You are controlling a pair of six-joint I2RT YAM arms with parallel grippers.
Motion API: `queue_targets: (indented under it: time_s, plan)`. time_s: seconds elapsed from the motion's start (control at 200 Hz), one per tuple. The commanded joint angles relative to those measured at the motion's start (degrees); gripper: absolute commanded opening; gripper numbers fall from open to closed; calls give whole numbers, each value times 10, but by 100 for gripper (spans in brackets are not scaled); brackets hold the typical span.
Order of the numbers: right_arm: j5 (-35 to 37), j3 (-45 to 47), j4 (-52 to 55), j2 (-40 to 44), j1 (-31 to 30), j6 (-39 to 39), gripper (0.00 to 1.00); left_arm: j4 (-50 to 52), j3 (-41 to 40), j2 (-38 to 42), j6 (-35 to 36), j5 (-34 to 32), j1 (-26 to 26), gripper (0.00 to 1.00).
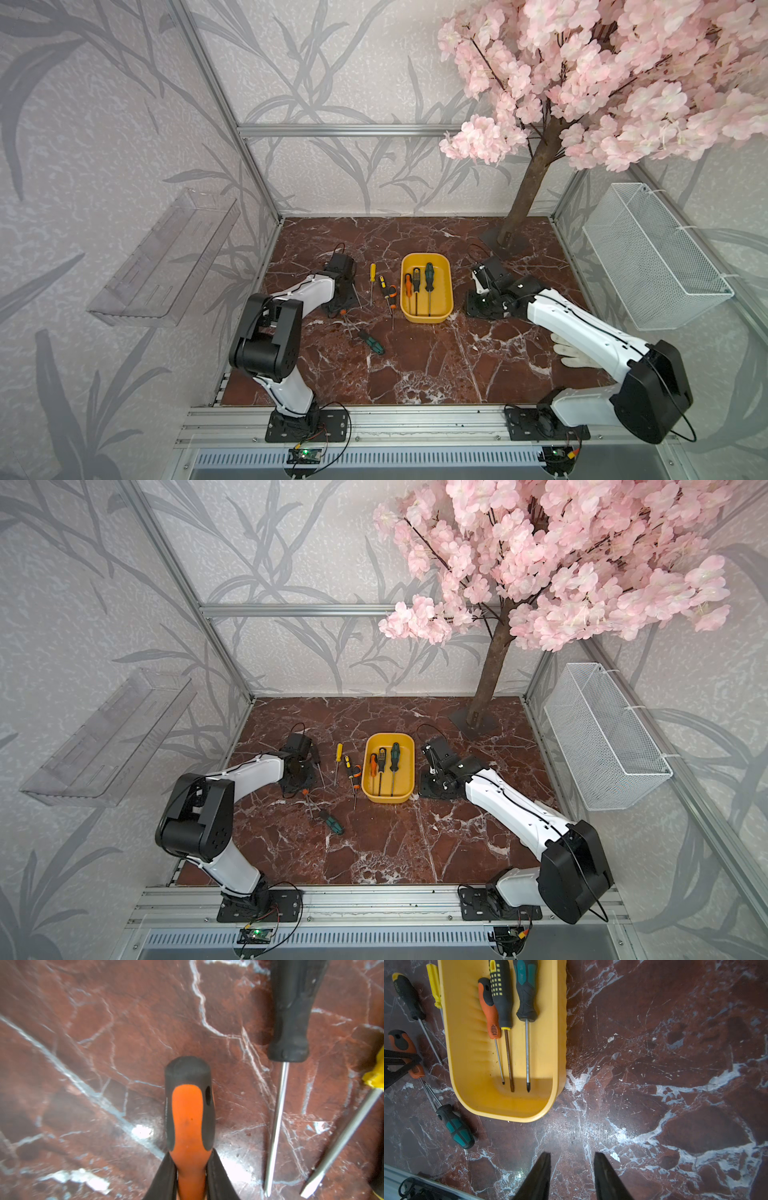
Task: Put the screwdriver on the desktop into the storage box
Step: Pick up the screwdriver from the center of the board.
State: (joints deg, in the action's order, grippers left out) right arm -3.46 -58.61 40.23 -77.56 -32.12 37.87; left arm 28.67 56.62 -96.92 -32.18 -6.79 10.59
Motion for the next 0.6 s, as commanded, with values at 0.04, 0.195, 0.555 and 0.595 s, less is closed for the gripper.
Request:
queue_targets:
  time_s: [0.04,0.195,0.555,0.595]
  plan:
    - [9,6,-1,19,2,3,38,53,50,25,24,-31,1,14]
    - [10,8,-1,27,4,4,39,75,93,40,28,-19,16,14]
    - [15,29,-1,62,5,14,39,97,263,-21,1,35,144,12]
    - [16,33,-1,67,5,15,39,100,290,-40,-2,39,161,12]
